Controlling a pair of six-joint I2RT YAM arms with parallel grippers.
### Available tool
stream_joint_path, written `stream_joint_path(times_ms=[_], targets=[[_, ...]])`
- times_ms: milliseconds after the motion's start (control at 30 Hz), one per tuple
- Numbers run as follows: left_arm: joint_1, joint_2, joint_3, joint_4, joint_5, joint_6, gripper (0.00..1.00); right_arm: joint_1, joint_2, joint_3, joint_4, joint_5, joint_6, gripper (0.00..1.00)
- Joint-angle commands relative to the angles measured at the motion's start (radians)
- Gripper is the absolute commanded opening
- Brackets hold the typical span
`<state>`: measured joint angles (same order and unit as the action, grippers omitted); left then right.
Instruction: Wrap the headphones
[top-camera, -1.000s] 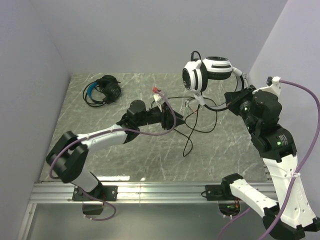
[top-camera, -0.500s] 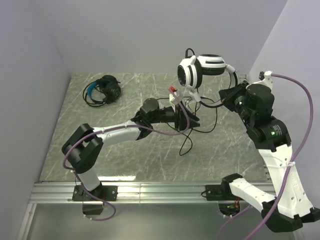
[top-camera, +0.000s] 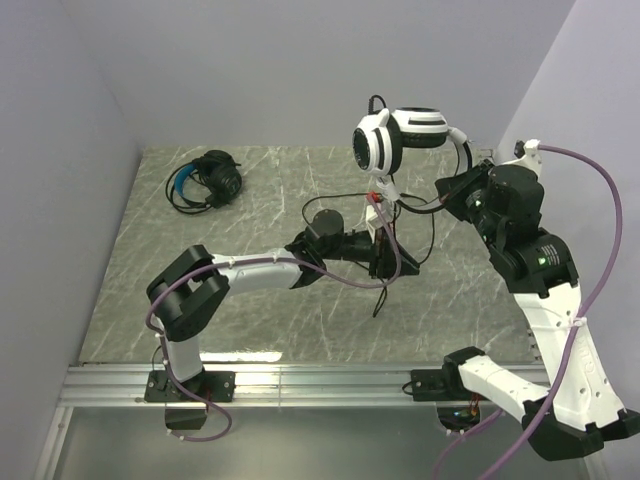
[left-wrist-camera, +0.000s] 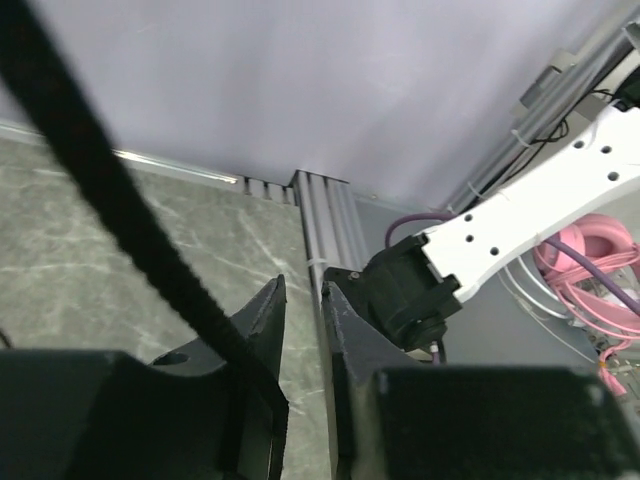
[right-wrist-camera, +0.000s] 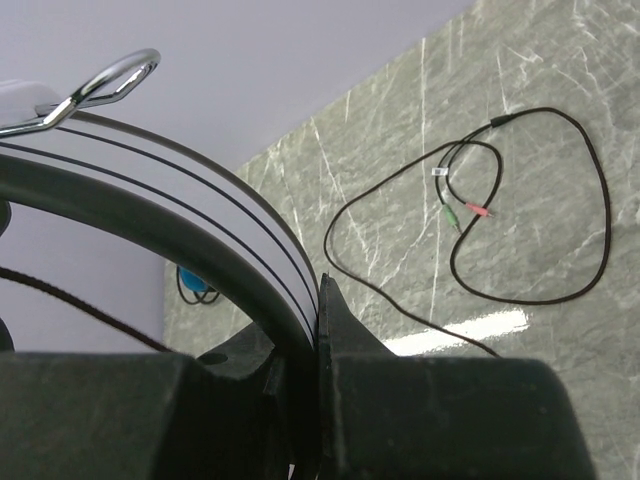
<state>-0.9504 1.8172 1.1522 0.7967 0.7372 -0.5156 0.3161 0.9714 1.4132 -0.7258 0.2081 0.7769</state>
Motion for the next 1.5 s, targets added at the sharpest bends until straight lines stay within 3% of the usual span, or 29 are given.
stream_joint_path(times_ms=[0,133,200,267,600,867,1133,1467], targets=[[-0.019,0.007,0.034,0.022,0.004,0.008,0.25,-0.003,0.001,0.061,0.120,0.017,0.039,0.00],[-0.033,0.005,0.038,-0.030,-0.027,0.029,0.25,-0.003,0.003,0.066,0.124,0.020,0.042,0.00],[-0.034,0.013,0.044,-0.045,-0.053,0.037,0.32,-0.003,0.006,0.072,0.121,0.008,0.047,0.00],[-0.028,0.019,0.053,-0.071,-0.071,0.055,0.30,-0.005,0.001,0.078,0.121,0.001,0.053,0.00],[-0.016,0.076,0.112,-0.051,-0.056,0.046,0.38,-0.003,-0.007,0.115,0.097,0.005,0.051,0.00],[-0.019,0.009,0.020,0.004,-0.059,0.023,0.22,-0.003,0.009,0.115,0.092,0.057,0.033,0.00],[-0.037,-0.137,-0.183,0.088,-0.114,0.003,0.17,-0.006,0.035,0.115,0.095,0.155,0.004,0.00],[-0.152,-0.263,-0.301,0.015,-0.179,0.005,0.12,-0.005,0.076,0.067,0.127,0.318,-0.041,0.00]])
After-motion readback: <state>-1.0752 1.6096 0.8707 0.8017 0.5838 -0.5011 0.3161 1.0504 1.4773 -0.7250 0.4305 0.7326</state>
